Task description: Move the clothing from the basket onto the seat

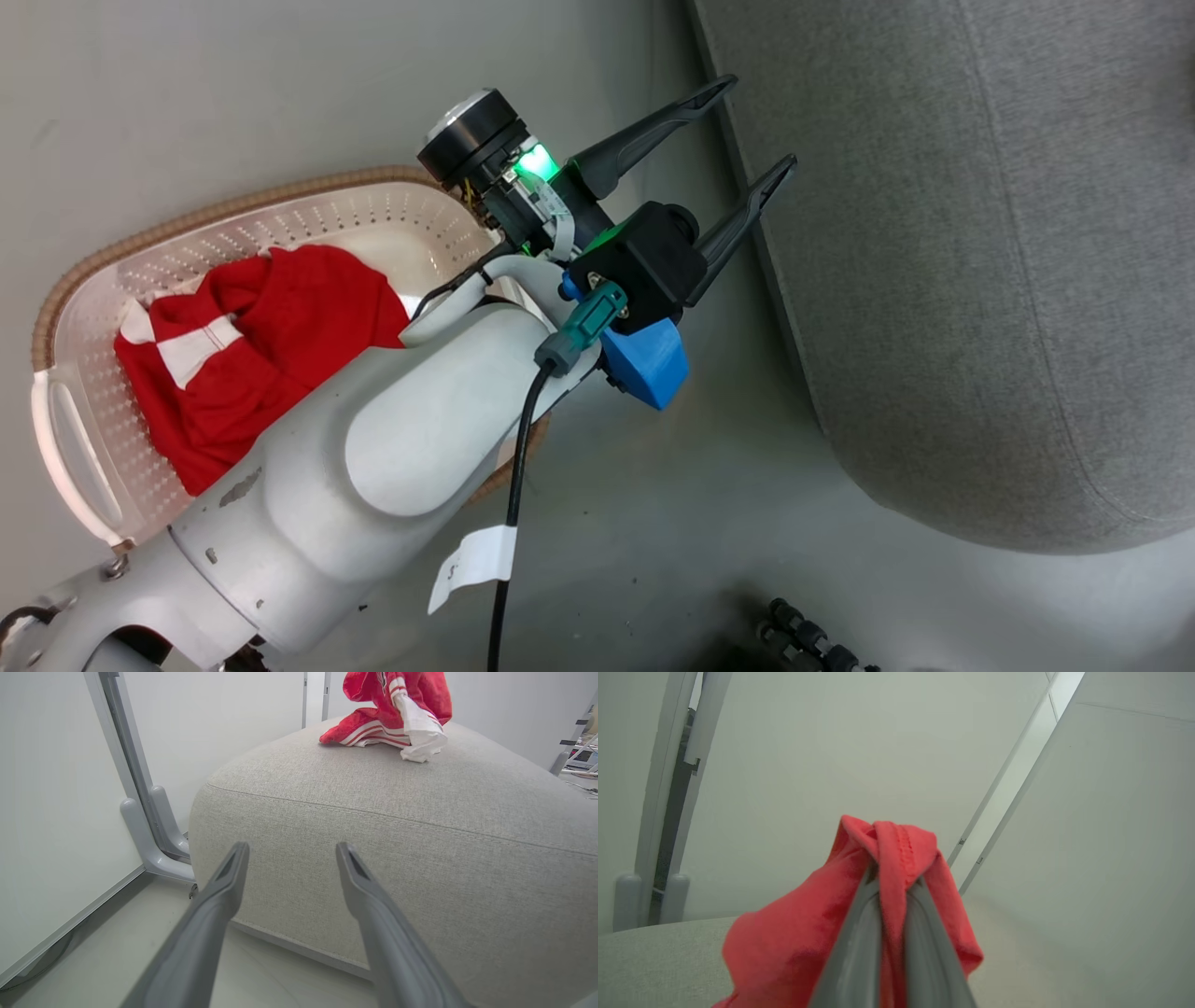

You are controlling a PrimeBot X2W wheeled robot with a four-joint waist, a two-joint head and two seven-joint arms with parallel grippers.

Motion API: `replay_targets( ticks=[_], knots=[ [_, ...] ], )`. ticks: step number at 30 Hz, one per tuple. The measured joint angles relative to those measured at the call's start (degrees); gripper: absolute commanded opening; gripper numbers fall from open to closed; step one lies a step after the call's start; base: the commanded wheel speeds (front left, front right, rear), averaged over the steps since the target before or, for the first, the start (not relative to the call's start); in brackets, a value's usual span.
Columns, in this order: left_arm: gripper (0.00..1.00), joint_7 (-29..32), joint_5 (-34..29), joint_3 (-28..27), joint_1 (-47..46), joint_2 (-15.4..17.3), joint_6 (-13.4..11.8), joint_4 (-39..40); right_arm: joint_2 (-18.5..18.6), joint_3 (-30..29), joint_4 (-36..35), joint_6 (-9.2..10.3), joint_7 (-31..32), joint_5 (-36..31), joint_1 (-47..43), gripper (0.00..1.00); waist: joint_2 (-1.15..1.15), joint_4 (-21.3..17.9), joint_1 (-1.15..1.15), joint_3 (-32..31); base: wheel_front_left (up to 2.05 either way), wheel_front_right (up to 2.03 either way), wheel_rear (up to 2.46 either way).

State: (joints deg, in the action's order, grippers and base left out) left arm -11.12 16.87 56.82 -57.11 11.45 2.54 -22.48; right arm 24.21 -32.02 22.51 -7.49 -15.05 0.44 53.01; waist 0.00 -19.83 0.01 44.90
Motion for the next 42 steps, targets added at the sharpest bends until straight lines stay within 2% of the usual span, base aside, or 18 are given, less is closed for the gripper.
replay_targets(
  ticks=[9, 17, 18, 19, 20, 32, 37, 42],
  knots=[
    [1.0, 1.0, -0.35, 0.93, -0.75, 1.16, 0.03, 1.13, -5.6, -1.45, 7.97, -0.01, 0.01, -1.31, -2.81, 0.0, 0.0, 1.32, 0.0, 2.94, 0.0, 0.0, 0.0],
    [1.0, 1.47, -0.3, 1.1, -0.91, 2.25, -0.23, 1.82, -7.99, -1.54, 12.92, -0.01, 0.0, -1.04, -3.09, 0.0, 0.0, 1.45, 0.0, 3.46, 0.0, 0.0, 0.0],
    [1.0, 1.47, -0.23, 1.09, -0.91, 2.33, -0.26, 1.86, -8.15, -1.69, 12.73, -0.01, 0.0, -0.97, -3.12, 0.07, 0.0, 1.38, 0.0, 3.34, 0.0, 0.0, 0.0],
    [1.0, 1.46, -0.21, 1.1, -0.91, 2.4, -0.44, 1.85, -8.35, -1.78, 12.32, -0.01, 0.0, -0.93, -3.38, 0.46, 0.0, 1.3, 0.0, 3.13, 0.0, 0.0, 0.0],
    [1.0, 1.43, -0.11, 1.1, -0.89, 2.42, -0.48, 1.8, -8.56, -1.82, 11.88, -0.01, 0.0, -0.89, -3.85, 1.0, 0.0, 1.23, 0.0, 2.84, 0.0, 0.0, 0.0],
    [1.0, -2.92, 3.79, -1.14, 3.57, 0.52, -2.56, -1.59, -10.39, 0.52, 0.15, 0.0, 0.0, -1.99, -15.71, 1.0, 0.0, 1.44, -0.01, -5.82, 0.0, 0.0, 0.0],
    [1.0, -3.78, 6.24, -4.99, 6.84, -0.07, -4.2, -2.66, -10.81, 5.11, -5.2, 0.0, 0.0, -2.32, -20.24, 1.0, 0.0, 2.16, -0.01, -11.42, 0.0, 0.0, 0.0],
    [1.0, -3.88, 6.86, -11.74, 10.94, 0.14, -6.16, -0.79, -11.93, 10.35, -8.5, 0.0, 0.0, -2.78, -22.07, 1.0, 0.0, 3.55, -0.01, -16.8, 0.0, 0.0, 0.0]
  ],
)
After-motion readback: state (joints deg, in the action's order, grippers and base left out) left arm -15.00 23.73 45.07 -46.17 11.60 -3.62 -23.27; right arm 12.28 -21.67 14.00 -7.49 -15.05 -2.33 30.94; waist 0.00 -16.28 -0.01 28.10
